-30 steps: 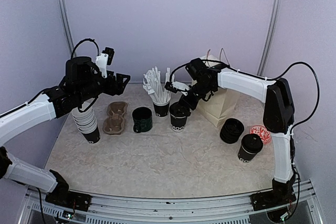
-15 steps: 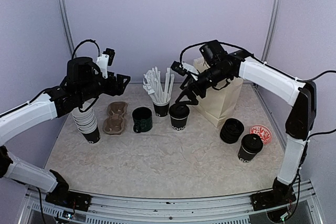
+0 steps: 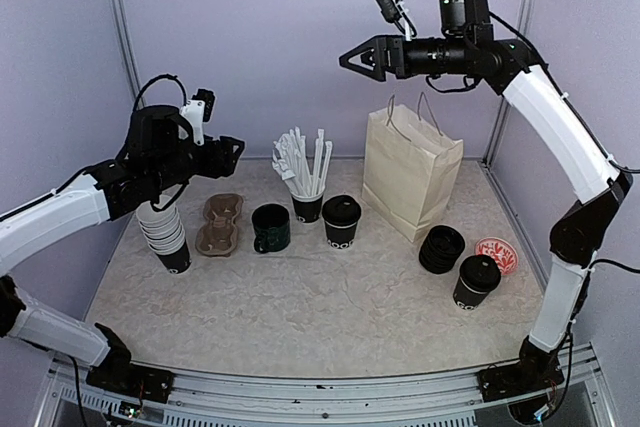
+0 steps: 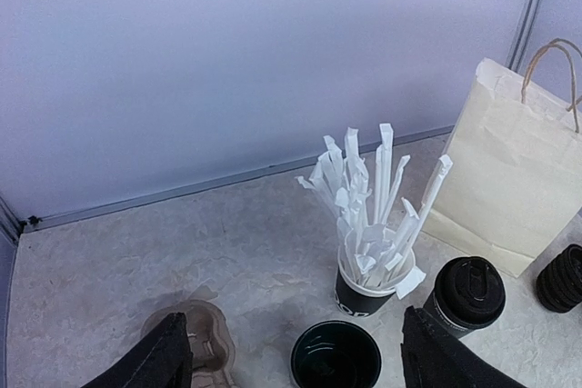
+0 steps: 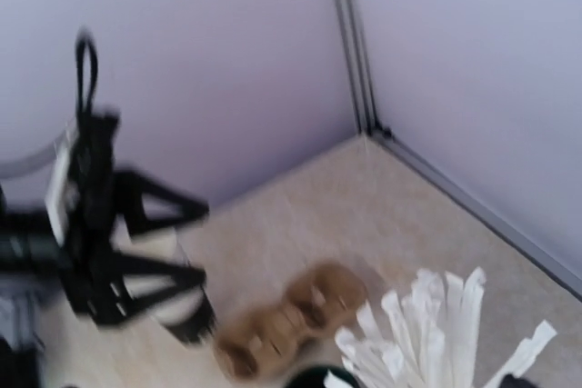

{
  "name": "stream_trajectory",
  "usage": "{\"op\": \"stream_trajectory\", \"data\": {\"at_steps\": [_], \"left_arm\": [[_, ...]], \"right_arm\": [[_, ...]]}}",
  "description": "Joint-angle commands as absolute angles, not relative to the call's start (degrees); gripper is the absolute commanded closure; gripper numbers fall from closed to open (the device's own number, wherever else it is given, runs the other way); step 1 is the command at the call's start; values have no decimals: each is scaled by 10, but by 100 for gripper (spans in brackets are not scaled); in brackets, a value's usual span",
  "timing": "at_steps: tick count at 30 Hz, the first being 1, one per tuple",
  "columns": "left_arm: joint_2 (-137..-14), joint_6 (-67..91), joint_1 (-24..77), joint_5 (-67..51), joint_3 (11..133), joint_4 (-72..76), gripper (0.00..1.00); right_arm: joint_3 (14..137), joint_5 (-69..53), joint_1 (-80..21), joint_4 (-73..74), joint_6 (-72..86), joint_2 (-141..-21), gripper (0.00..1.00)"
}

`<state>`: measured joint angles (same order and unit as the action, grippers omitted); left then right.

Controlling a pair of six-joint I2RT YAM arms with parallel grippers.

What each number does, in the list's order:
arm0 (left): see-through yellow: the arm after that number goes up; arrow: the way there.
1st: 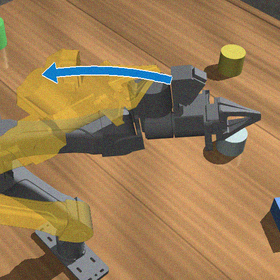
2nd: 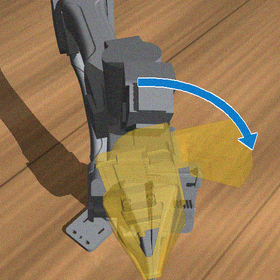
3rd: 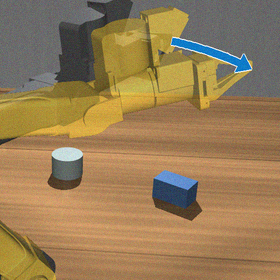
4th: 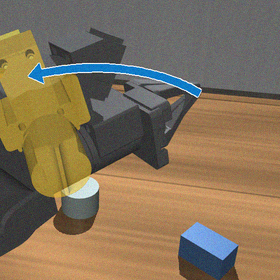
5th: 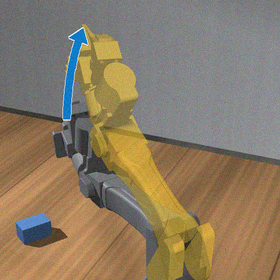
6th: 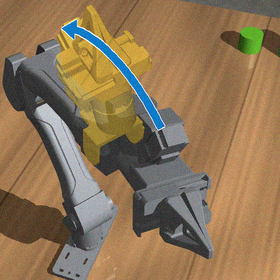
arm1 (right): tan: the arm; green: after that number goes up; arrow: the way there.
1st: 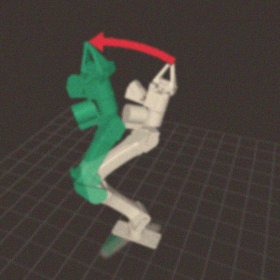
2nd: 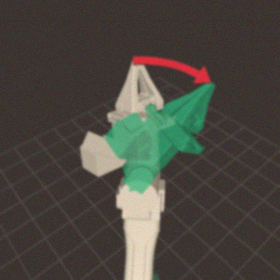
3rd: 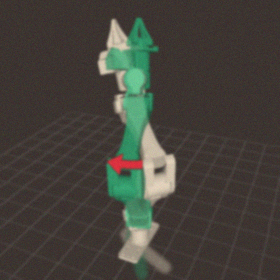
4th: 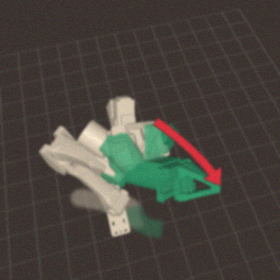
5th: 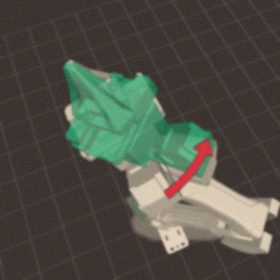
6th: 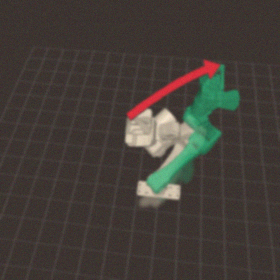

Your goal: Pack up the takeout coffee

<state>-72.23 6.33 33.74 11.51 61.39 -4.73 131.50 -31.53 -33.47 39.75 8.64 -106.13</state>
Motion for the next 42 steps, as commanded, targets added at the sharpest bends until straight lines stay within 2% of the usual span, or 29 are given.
{"op": "stream_trajectory", "data": {"at_steps": [1,6,15,19,25,26,29,32,42], "left_arm": [[-744,84,352,152,644,-83,23],[-763,87,371,175,657,-92,23],[-783,87,401,182,660,-90,23],[-785,75,413,199,663,-99,23],[-774,26,419,236,666,-108,20],[-771,20,419,246,668,-114,20],[-767,13,419,270,681,-143,20],[-758,11,419,276,678,-156,21],[-718,2,418,286,634,-141,20]], "right_arm": [[1355,-388,-299,383,210,-1071,3],[1357,-434,-281,368,244,-1071,3],[1286,-493,-270,321,280,-1044,3],[1272,-445,-268,343,212,-1027,1],[1204,-198,-245,343,-77,-978,1],[1187,-157,-239,339,-116,-970,2],[1142,-106,-207,339,-193,-944,15],[1106,-115,-167,353,-230,-923,22],[1103,-179,-124,486,-245,-975,19]]}}
